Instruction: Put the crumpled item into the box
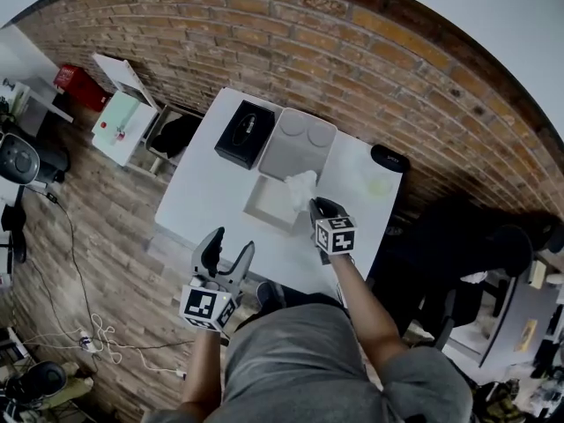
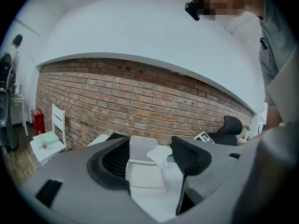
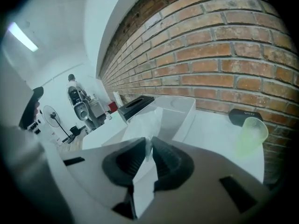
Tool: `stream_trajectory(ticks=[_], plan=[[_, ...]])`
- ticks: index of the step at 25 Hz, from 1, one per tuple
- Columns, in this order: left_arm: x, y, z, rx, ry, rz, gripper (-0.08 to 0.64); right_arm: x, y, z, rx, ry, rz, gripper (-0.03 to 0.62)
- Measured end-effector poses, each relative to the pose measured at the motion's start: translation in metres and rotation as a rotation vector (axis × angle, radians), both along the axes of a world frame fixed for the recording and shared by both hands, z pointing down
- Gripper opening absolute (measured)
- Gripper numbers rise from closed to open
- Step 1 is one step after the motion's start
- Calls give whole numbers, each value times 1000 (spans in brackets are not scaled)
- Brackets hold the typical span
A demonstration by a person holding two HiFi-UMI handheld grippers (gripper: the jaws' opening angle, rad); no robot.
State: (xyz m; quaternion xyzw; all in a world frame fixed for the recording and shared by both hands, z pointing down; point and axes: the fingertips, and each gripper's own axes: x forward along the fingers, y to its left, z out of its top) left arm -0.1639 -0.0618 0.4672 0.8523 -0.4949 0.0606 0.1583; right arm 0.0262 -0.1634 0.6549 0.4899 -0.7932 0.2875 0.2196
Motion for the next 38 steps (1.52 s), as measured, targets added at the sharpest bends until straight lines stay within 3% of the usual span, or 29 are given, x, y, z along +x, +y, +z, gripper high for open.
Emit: stream_trajectory(ticks=[10, 29, 31, 33, 38], plan=[[-17, 14, 10, -45, -4, -61, 270, -51, 11, 1, -9, -9, -131, 51], [-30, 21, 12, -64, -14, -108, 270, -82, 12, 32, -72, 20, -236, 54], [-31, 21, 12, -59, -16, -109, 270, -86, 14, 42, -97, 21, -267, 79], [-31, 21, 12, -57, -16, -109, 270, -85, 15, 50, -107, 40, -278, 154], [-32, 21, 12, -56, -13, -109, 270, -77, 16, 48, -105, 37, -255, 178]])
